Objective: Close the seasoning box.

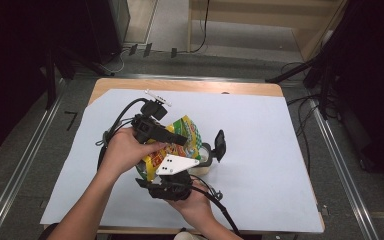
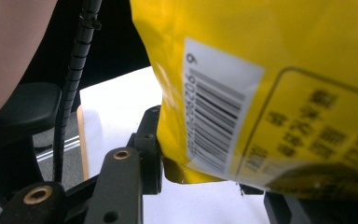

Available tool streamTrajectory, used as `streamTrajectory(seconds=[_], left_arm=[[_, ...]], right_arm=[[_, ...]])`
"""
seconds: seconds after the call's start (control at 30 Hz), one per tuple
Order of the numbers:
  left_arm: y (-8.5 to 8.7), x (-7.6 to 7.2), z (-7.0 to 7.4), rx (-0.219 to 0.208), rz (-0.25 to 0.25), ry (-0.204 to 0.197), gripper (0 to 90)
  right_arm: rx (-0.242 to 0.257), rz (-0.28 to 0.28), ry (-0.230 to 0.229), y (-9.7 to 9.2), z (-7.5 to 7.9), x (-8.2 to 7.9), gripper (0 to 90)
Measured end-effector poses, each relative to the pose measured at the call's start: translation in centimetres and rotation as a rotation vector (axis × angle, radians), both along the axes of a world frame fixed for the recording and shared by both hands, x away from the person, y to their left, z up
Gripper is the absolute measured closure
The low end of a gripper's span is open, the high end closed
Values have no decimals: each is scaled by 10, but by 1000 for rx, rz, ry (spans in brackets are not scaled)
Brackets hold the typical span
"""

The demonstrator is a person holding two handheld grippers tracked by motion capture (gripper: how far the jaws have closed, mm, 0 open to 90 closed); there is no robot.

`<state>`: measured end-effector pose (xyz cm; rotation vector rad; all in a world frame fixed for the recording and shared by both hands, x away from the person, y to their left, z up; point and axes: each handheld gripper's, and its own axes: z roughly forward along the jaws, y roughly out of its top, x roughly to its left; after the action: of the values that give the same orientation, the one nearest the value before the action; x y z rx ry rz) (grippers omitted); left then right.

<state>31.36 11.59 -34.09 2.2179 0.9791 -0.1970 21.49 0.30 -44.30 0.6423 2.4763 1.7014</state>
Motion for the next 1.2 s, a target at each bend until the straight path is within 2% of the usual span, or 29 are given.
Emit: streamTrajectory(seconds=[0.23,0.5,0.7,1.2], left_arm=[[-1,2,-3,15,5,1,664],[2,6,-5,-3,1,23,672],[2,7,-6,-5,0,20,665],[5,10,-5,-30,21,54,666]], right_arm=[[-1,0,12,1,-2,2,613],[-13,4,14,1,-3,3,612],[-16,5,19,1,-2,4,613],[-16,11,39,1,2,5,612]])
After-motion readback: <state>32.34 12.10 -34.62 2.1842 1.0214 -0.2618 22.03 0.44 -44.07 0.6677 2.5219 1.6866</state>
